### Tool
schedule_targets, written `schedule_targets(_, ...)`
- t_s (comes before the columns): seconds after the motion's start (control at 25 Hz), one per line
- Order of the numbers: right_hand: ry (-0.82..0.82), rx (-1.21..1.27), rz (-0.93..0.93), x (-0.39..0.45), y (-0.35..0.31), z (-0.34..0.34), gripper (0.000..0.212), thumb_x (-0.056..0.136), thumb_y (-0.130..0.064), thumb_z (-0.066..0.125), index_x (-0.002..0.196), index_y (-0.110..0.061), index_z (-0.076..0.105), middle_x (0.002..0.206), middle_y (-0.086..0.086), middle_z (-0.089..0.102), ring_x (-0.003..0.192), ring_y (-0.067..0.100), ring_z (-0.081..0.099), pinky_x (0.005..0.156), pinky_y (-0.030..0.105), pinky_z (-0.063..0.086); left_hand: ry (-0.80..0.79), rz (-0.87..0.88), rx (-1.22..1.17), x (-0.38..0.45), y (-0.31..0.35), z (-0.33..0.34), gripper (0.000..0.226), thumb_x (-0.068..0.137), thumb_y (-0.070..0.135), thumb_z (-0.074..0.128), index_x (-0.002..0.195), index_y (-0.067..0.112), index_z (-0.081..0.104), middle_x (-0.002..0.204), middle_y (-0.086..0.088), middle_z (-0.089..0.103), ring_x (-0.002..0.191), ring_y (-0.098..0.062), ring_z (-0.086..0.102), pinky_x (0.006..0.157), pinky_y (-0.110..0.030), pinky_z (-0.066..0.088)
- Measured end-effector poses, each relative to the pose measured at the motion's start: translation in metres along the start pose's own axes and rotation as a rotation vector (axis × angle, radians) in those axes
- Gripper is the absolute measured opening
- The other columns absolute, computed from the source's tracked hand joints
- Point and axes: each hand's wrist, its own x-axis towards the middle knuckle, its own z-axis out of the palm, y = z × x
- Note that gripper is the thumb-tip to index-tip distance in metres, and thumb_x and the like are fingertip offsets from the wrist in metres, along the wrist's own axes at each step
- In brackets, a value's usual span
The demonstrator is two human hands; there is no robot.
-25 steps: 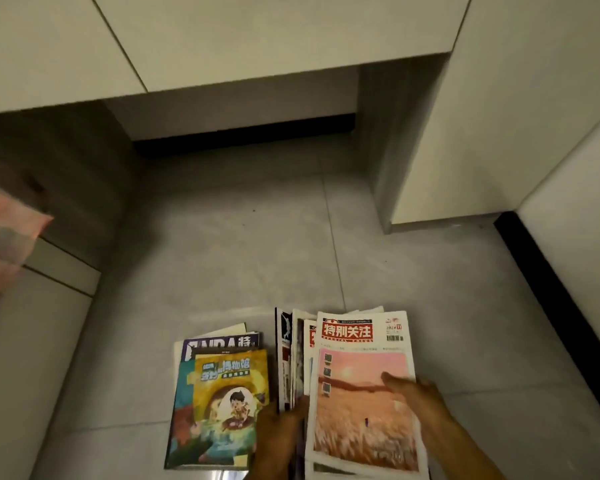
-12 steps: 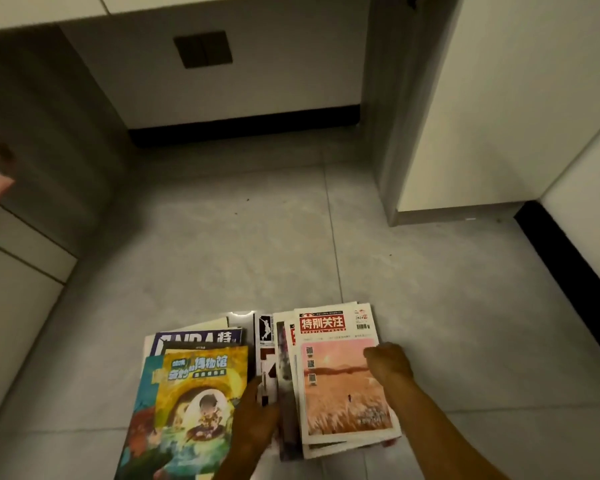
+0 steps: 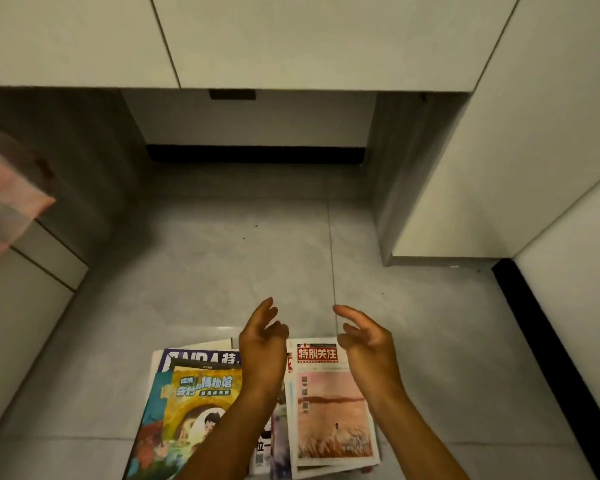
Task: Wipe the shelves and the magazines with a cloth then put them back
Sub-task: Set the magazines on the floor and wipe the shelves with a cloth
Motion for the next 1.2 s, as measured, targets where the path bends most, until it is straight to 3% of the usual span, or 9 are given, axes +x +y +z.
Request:
schedule_targets(0.12, 0.014, 0.082, -0.117, -0.04, -0.128, -0.024, 0.039, 0.096, -0.016, 0.055, 0.122, -0.044, 0.056, 0.127, -0.019, 0.052, 0.092, 0.007, 0.068, 0.072, 0.024, 0.057, -0.005, 0.086, -0.063, -0.039, 0.138, -0.014, 0.043, 0.096, 0.007, 0.052, 0.13, 0.033, 0.053, 0.125, 0.012, 0.058, 0.116, -0.014, 0.056, 0.094, -0.029, 0.046)
schedule_targets(0.2, 0.043, 0.126, -0.198, -0.066, -0.229, -0.041, 0.041, 0.095, -0.017, 0.057, 0.124, -0.046, 0.054, 0.131, -0.021, 0.054, 0.114, 0.007, 0.058, 0.095, 0.033, 0.051, -0.052, 0.144, -0.093, -0.067, 0.244, -0.024, 0.042, 0.098, 0.012, 0.05, 0.133, 0.036, 0.05, 0.127, 0.014, 0.057, 0.12, -0.012, 0.054, 0.101, -0.032, 0.045)
schedule_targets(0.24, 0.056, 0.152, -0.234, -0.08, -0.278, -0.051, 0.042, 0.095, -0.015, 0.057, 0.124, -0.045, 0.054, 0.13, -0.02, 0.056, 0.116, 0.007, 0.056, 0.099, 0.036, 0.049, -0.088, 0.167, -0.114, -0.083, 0.296, -0.026, 0.042, 0.098, 0.016, 0.049, 0.134, 0.037, 0.048, 0.13, 0.014, 0.056, 0.122, -0.011, 0.053, 0.104, -0.034, 0.043)
schedule_targets(0.44, 0.155, 0.267, -0.434, -0.156, -0.538, -0.109, 0.04, 0.094, -0.007, 0.053, 0.123, -0.035, 0.058, 0.111, -0.011, 0.07, 0.097, 0.011, 0.069, 0.079, 0.03, 0.058, -0.344, 0.316, -0.044, -0.159, 0.572, -0.036, 0.055, 0.094, 0.023, 0.057, 0.141, 0.043, 0.036, 0.135, 0.02, 0.046, 0.123, -0.001, 0.044, 0.097, -0.023, 0.037)
schedule_targets(0.6, 0.148, 0.242, -0.485, -0.216, -0.68, -0.136, 0.041, 0.096, -0.004, 0.051, 0.122, -0.035, 0.058, 0.111, -0.01, 0.07, 0.096, 0.014, 0.069, 0.075, 0.031, 0.058, -0.416, 0.408, 0.047, -0.214, 0.716, -0.066, 0.061, 0.093, 0.019, 0.06, 0.142, 0.043, 0.033, 0.138, 0.018, 0.043, 0.129, -0.006, 0.041, 0.101, -0.024, 0.039)
schedule_targets(0.72, 0.13, 0.253, -0.436, -0.258, -0.718, -0.149, 0.039, 0.097, -0.004, 0.049, 0.123, -0.031, 0.058, 0.114, -0.006, 0.069, 0.096, 0.017, 0.069, 0.076, 0.034, 0.059, -0.367, 0.397, 0.008, -0.24, 0.764, -0.099, 0.062, 0.092, 0.019, 0.061, 0.144, 0.04, 0.033, 0.137, 0.013, 0.046, 0.126, -0.009, 0.045, 0.098, -0.025, 0.039)
schedule_targets(0.88, 0.148, 0.252, -0.383, -0.293, -0.718, -0.155, 0.038, 0.096, -0.011, 0.052, 0.128, -0.031, 0.055, 0.121, -0.005, 0.065, 0.101, 0.015, 0.067, 0.079, 0.035, 0.058, -0.372, 0.443, -0.017, -0.258, 0.78, -0.127, 0.062, 0.094, 0.022, 0.058, 0.145, 0.042, 0.03, 0.135, 0.018, 0.044, 0.124, -0.005, 0.043, 0.102, -0.03, 0.037)
schedule_targets(1.04, 0.155, 0.261, -0.254, -0.293, -0.707, -0.161, 0.037, 0.095, -0.026, 0.055, 0.131, -0.034, 0.05, 0.128, -0.002, 0.059, 0.107, 0.019, 0.063, 0.083, 0.038, 0.056, -0.401, 0.457, -0.012, -0.264, 0.776, -0.113, 0.062, 0.093, 0.02, 0.058, 0.144, 0.042, 0.03, 0.138, 0.015, 0.043, 0.126, -0.007, 0.042, 0.104, -0.032, 0.037)
schedule_targets(1.2, 0.154, 0.244, -0.267, -0.266, -0.714, -0.192, 0.04, 0.093, -0.033, 0.058, 0.132, -0.037, 0.049, 0.125, -0.007, 0.058, 0.109, 0.013, 0.061, 0.081, 0.03, 0.055, -0.404, 0.459, 0.004, -0.265, 0.774, -0.073, 0.061, 0.093, 0.02, 0.059, 0.143, 0.042, 0.032, 0.136, 0.016, 0.045, 0.125, -0.006, 0.044, 0.103, -0.032, 0.038)
